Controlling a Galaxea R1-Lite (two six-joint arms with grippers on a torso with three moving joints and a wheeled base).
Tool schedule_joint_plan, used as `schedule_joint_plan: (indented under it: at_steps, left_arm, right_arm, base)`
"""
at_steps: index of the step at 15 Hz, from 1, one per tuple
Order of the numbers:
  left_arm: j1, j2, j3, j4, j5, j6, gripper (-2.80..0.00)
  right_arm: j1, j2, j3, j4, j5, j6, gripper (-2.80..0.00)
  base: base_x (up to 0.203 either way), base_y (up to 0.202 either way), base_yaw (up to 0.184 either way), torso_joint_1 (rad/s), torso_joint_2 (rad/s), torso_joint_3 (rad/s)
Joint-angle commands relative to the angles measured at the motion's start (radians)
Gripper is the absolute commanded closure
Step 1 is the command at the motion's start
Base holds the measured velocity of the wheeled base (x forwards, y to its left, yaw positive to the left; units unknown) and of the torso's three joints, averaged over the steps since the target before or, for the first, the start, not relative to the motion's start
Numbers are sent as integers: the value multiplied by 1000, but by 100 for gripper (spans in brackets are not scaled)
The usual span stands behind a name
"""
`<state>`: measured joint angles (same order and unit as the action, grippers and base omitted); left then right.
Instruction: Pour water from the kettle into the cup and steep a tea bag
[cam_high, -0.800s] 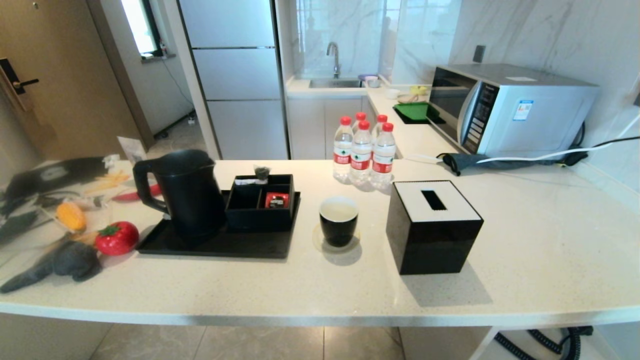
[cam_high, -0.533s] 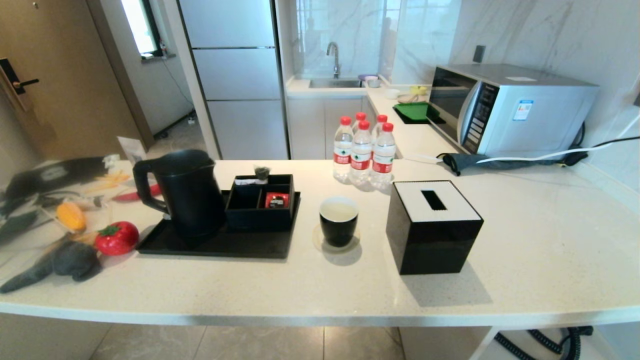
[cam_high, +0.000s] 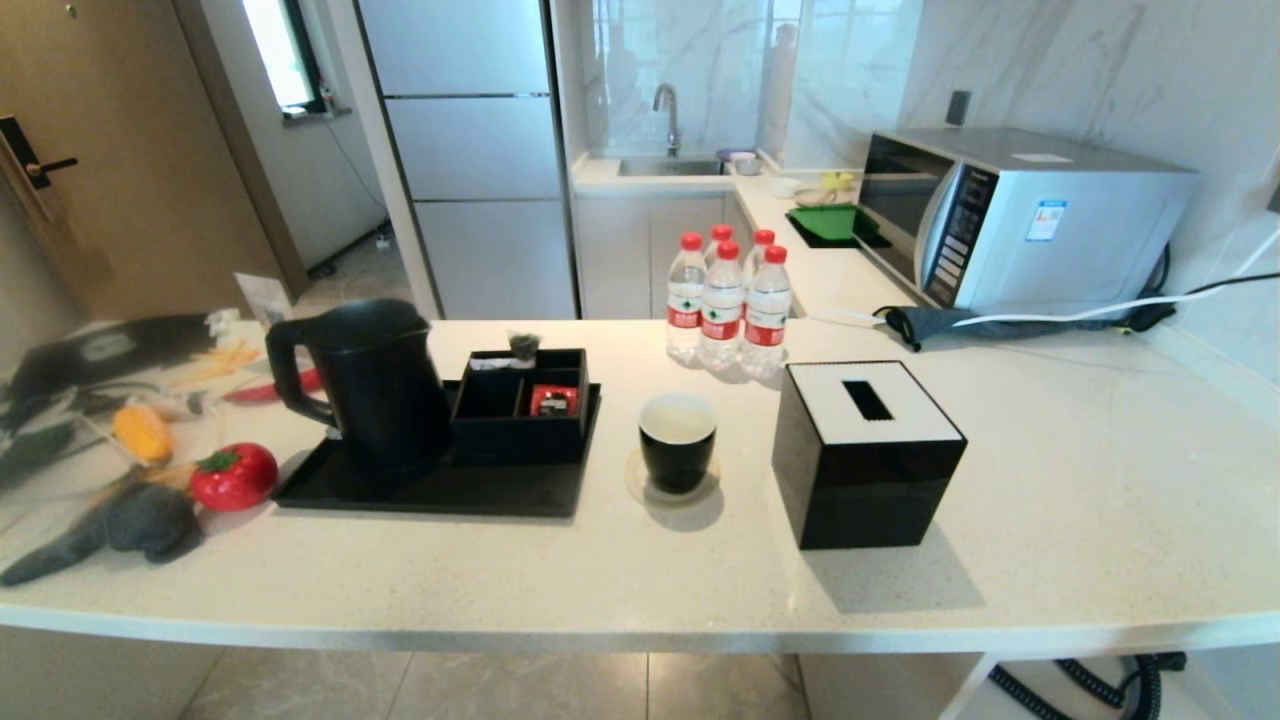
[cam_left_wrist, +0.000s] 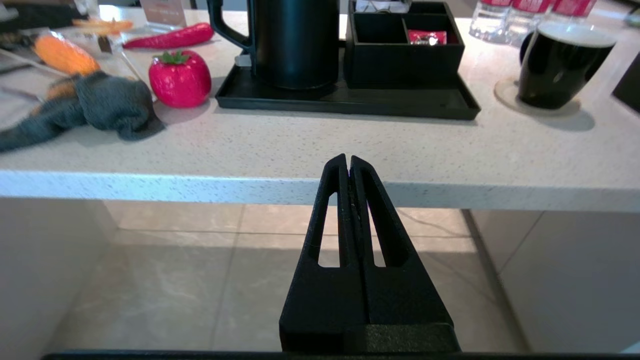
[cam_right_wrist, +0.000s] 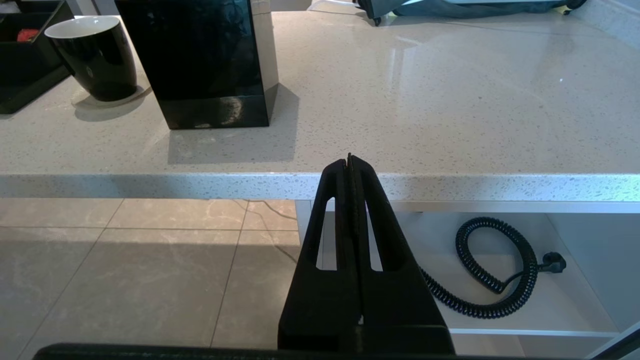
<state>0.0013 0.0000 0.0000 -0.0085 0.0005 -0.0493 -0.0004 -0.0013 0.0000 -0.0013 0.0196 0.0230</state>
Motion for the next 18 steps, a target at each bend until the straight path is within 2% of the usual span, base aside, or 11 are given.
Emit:
schedule_joint_plan:
  at_steps: [1, 5, 6, 9, 11, 14, 18]
  left_arm:
    - [0, 0, 0, -1, 2, -11, 0]
    - [0, 0, -3, 2, 7, -12, 0]
    - [1, 18, -37, 4, 16, -12, 0]
    - [-1, 249, -156, -11, 100, -15, 0]
    - [-1, 445, -239, -71, 154, -24, 0]
    - [32, 775, -318, -293, 205, -47, 0]
    - [173, 1228, -381, -739, 227, -64, 0]
  right_arm:
    - [-1, 1, 0, 0, 0, 0, 0]
    - [0, 1, 0, 0, 0, 0, 0]
    - [0, 1, 0, 0, 0, 0, 0]
    - [-1, 1, 0, 0, 0, 0, 0]
    - [-1, 1, 0, 0, 0, 0, 0]
    - [0, 1, 0, 0, 0, 0, 0]
    - [0, 1, 0, 0, 0, 0, 0]
  base:
    - [0, 0, 0, 0, 0, 0]
    - [0, 0, 0, 0, 0, 0]
    - [0, 0, 0, 0, 0, 0]
    - [0, 0, 0, 0, 0, 0]
    - [0, 0, 0, 0, 0, 0]
    - [0, 0, 0, 0, 0, 0]
    - [0, 0, 0, 0, 0, 0]
